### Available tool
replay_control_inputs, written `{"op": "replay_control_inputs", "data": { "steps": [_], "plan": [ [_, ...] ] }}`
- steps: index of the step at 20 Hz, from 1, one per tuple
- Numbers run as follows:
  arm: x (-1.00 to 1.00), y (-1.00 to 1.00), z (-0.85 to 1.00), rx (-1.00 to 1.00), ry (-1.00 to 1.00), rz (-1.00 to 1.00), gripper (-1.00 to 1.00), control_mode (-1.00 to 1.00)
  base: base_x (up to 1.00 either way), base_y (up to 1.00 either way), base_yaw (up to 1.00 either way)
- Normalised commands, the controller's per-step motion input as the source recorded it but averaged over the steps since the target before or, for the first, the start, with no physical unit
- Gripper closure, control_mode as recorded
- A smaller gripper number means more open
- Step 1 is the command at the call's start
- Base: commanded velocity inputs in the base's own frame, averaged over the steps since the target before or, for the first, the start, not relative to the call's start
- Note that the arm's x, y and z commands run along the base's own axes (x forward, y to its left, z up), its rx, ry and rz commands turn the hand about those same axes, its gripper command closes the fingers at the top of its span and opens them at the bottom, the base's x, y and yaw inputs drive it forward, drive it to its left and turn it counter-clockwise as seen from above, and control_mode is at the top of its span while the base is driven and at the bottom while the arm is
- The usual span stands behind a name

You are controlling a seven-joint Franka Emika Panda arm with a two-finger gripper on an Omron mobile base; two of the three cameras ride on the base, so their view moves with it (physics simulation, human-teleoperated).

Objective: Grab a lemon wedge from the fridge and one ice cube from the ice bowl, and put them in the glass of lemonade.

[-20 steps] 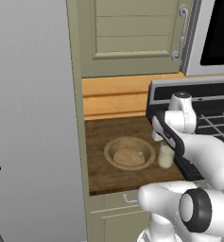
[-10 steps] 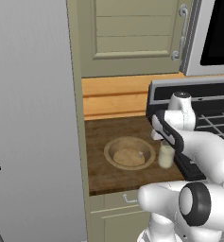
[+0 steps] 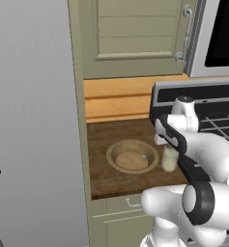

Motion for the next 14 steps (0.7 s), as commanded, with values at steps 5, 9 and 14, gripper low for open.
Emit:
{"op": "replay_control_inputs", "data": {
  "steps": [5, 9, 14],
  "plan": [
    [0.00, 0.00, 0.01, 0.00, 0.00, 0.00, -1.00, -1.00, 0.00, 0.00, 0.00],
    [0.00, 0.00, 0.03, 0.00, 0.00, 0.00, -1.00, -1.00, 0.00, 0.00, 0.00],
    [-0.04, 0.00, 0.38, -0.01, 0.00, 0.00, -1.00, -1.00, 0.00, 0.00, 0.00]
  ]
}}
